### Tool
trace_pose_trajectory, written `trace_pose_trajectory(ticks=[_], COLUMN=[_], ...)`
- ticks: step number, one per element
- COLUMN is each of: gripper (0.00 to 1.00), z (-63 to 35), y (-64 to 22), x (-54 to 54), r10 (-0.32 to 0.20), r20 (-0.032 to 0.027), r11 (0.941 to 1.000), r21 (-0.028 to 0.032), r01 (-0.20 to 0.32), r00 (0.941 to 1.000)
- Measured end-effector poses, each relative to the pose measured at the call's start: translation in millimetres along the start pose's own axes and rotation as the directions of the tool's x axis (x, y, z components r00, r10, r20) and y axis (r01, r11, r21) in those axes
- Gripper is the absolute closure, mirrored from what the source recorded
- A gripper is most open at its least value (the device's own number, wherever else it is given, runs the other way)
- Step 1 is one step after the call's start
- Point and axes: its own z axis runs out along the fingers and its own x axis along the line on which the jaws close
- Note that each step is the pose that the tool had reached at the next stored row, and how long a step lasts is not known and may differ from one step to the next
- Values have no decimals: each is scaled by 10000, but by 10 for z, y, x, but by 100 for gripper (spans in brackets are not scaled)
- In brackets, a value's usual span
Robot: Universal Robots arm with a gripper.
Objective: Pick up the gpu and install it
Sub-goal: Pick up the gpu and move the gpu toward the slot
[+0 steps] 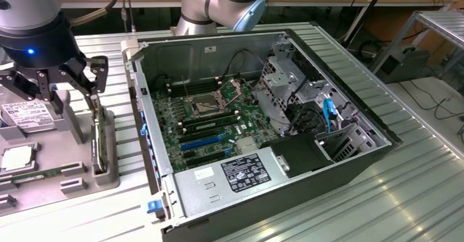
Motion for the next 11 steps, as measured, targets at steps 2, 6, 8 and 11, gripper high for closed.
trace_pose_trajectory(ticks=[2, 6, 8, 11], gripper=[46, 46, 46, 46], z=[41, 91, 118, 167], y=[-3, -3, -3, -9], x=[1, -35, -60, -86], r10=[-1, -1, 0, 0], r20=[0, 0, -1, 0], r11=[10000, 10000, 10000, 10000], r21=[0, -1, 0, 0], r01=[1, 1, 0, 0], r00=[10000, 10000, 10000, 10000])
